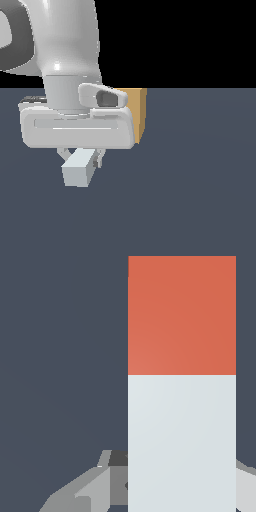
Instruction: Insert the peg into the horizontal hole in a box.
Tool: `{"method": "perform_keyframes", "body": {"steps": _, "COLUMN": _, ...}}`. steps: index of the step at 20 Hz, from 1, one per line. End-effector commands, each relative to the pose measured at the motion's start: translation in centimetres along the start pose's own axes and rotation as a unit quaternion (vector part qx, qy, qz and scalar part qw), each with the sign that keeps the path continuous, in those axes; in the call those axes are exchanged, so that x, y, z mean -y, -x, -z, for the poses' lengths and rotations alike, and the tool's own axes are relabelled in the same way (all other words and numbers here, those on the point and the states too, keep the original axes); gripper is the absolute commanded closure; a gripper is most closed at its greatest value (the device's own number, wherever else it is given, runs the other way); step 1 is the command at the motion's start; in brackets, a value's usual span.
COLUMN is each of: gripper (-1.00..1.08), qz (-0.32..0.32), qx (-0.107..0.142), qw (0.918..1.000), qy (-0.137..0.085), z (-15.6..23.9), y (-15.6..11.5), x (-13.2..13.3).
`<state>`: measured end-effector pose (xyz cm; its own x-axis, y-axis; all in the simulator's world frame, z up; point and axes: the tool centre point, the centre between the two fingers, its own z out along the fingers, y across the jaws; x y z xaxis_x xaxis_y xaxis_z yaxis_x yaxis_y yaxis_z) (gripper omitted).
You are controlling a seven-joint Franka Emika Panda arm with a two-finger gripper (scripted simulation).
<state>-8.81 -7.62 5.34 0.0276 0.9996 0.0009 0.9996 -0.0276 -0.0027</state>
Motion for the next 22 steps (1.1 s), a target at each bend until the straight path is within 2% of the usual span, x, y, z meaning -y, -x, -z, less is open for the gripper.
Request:
{"method": "perform_keyframes", "body": {"steps": 1, "gripper": 1.08, "qz": -0.022, "qx": 0.0, "qw": 0.9998, "qy": 0.001, "z": 0.5, "y": -1.4, "x": 0.5}}
{"method": "perform_keyframes", "body": {"steps": 12, "gripper": 1.08, "qz": -0.089, "qx": 0.0, "qw": 0.996, "qy": 0.001, "z": 1.6, "y": -6.0, "x": 1.7}}
{"method": "perform_keyframes", "body": {"steps": 22, "gripper": 1.08, "qz": -0.107, "qx": 0.0, "qw": 0.9943, "qy": 0.001, "z": 1.9, "y": -7.3, "x": 1.8}}
